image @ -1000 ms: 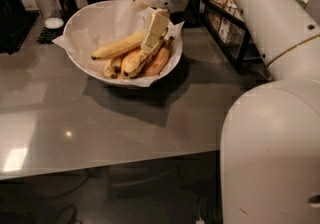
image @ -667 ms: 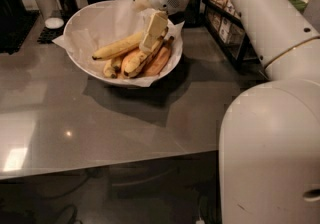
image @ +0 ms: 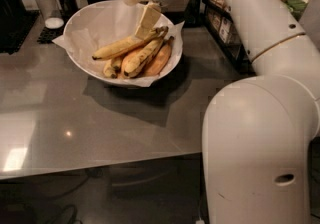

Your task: Pick banana from white bowl

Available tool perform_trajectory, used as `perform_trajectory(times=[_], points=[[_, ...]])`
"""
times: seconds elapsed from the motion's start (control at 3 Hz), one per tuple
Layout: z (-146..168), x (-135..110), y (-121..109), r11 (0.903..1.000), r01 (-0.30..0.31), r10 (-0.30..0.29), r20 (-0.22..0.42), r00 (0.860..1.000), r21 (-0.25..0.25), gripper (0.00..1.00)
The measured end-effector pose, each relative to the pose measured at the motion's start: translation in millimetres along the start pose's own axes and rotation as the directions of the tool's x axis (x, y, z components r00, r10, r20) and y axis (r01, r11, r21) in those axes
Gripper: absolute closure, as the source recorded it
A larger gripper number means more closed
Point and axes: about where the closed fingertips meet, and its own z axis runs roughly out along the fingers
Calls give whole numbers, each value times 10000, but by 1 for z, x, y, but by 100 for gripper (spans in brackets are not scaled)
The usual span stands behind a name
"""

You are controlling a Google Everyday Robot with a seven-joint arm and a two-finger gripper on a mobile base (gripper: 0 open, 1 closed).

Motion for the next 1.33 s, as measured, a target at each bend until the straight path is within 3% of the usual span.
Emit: perform_trajectory(times=[0.33, 0.67, 1.0, 1.33], points=[[11, -7, 1, 9987, 179, -179, -4, 9998, -486, 16], [31, -4, 14, 9924, -37, 67, 238, 9997, -1233, 17], [47, -3, 19, 9875, -127, 215, 543, 9983, -1571, 17], [59, -5, 24, 9830, -135, 285, 796, 9964, -1829, 34]])
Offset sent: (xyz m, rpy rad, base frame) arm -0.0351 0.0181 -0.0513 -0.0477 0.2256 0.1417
